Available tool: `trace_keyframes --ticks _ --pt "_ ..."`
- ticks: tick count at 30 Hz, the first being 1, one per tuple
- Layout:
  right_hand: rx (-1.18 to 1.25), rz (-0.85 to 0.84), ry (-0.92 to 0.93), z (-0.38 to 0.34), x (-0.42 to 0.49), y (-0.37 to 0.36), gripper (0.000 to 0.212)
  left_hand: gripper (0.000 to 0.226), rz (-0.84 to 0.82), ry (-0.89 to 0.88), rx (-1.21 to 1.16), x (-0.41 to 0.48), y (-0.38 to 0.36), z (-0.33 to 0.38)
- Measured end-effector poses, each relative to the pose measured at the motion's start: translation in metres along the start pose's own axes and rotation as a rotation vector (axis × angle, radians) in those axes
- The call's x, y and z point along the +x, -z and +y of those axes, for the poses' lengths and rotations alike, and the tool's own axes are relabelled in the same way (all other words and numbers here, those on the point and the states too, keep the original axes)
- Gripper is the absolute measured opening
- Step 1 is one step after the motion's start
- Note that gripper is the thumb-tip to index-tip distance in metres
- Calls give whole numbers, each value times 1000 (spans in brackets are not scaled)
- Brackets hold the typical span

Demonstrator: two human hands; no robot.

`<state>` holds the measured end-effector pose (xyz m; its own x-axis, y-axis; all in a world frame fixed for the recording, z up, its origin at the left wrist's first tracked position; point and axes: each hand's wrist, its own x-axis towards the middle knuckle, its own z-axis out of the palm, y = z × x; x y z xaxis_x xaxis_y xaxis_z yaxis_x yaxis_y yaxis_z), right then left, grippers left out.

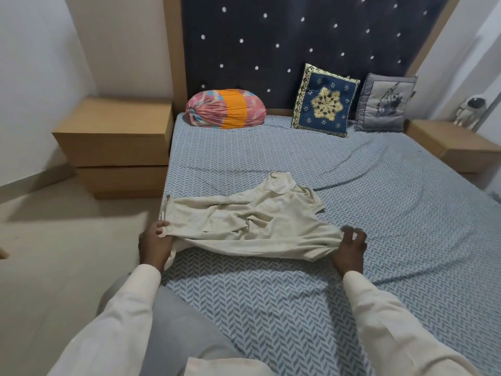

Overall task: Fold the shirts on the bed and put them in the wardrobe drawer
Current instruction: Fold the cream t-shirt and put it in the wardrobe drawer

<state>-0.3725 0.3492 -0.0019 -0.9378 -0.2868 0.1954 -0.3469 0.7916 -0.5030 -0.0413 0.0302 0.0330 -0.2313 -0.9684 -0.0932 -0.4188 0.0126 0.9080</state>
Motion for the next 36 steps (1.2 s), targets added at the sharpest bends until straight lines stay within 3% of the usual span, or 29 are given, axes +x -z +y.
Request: trace_keyframes --ticks 2,4,7,10,12,16,19,24,27,31,33,36 --pt "103 172 -74 -4 3 10 57 26 27 70 3 -4 0 -10" --pt "165 271 -207 -2 6 20 54 27 -66 110 101 -6 0 -20" --pt "60 221 -338 7 0 30 47 37 -241 110 173 -8 4 -23" --pt "23 -5 -83 -3 -19 16 34 54 -313 106 189 -15 3 -19" --pt "55 -232 116 -14 -34 -2 28 50 -301 64 154 -19 2 -18" --pt "-99 -431 254 -31 -48 -38 35 39 -321 85 -314 -27 16 -19" --pt "-202 -441 258 -40 -47 -56 27 39 -300 137 -491 -30 27 -18" --pt "-190 -374 194 -43 -29 -47 8 27 -179 26 -373 -32 23 -18" --pt "-39 -225 94 -39 -14 -22 9 25 -96 -39 -265 -29 18 -27" --pt "-67 -30 177 -9 -8 8 16 21 -77 -97 -204 -31 14 -28" --pt "-148 -96 219 4 -11 12 19 20 -68 -87 -204 -31 14 -28" --pt "-290 -402 181 12 -24 7 14 20 -20 -132 -87 -36 14 -24"
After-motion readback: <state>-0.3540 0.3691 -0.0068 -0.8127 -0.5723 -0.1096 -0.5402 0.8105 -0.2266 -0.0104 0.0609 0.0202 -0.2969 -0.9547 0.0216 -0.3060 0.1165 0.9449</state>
